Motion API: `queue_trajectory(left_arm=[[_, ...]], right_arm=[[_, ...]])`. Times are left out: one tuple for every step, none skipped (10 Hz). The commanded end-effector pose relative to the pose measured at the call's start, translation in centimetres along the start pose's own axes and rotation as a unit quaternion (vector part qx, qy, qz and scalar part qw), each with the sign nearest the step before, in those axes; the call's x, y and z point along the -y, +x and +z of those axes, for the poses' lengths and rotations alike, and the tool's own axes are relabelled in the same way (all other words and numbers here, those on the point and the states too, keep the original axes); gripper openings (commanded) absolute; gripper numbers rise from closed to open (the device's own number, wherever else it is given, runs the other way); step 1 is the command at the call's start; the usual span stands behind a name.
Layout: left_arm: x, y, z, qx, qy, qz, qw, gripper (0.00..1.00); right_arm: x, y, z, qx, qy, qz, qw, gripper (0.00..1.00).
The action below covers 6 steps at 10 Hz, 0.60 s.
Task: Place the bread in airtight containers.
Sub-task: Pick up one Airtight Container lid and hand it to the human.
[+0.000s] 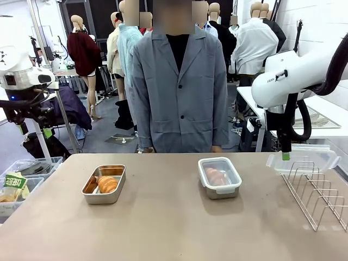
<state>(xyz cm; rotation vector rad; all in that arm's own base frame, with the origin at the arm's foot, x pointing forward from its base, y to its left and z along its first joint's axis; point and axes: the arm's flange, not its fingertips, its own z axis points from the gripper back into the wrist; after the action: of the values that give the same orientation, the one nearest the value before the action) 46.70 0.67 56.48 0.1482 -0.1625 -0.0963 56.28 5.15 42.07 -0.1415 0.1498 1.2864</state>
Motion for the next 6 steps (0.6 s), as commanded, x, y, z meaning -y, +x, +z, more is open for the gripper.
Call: queue_trajectory(left_arm=[[0.03, -0.05, -0.02, 0.006, 0.006, 0.009, 1.000, 0.81], [0.03, -0.05, -0.02, 0.006, 0.006, 0.009, 1.000, 0.81], [0.03, -0.05, -0.02, 0.006, 0.006, 0.009, 1.000, 0.81], [0.03, -0.05, -0.02, 0.006, 0.006, 0.009, 1.000, 0.81], [0.03, -0.05, -0.02, 0.006, 0.006, 0.009, 1.000, 0.81], [0.03, -0.05, -0.02, 0.006, 0.006, 0.009, 1.000, 0.81]], right_arm=[[0.28, 0.05, -1.73, -0.036, -0.027, -0.040, 0.998, 1.00], [0.53, -0.01, -2.08, -0.039, -0.025, -0.047, 0.998, 1.00], [0.94, 0.14, -2.33, -0.042, -0.026, -0.054, 0.997, 1.00], [0.98, 0.32, -2.47, -0.045, -0.025, -0.055, 0.997, 0.81], [1.03, 0.25, -2.35, -0.044, -0.027, -0.060, 0.997, 0.62], [1.09, 0.25, -2.41, -0.047, -0.038, -0.075, 0.995, 0.43]])
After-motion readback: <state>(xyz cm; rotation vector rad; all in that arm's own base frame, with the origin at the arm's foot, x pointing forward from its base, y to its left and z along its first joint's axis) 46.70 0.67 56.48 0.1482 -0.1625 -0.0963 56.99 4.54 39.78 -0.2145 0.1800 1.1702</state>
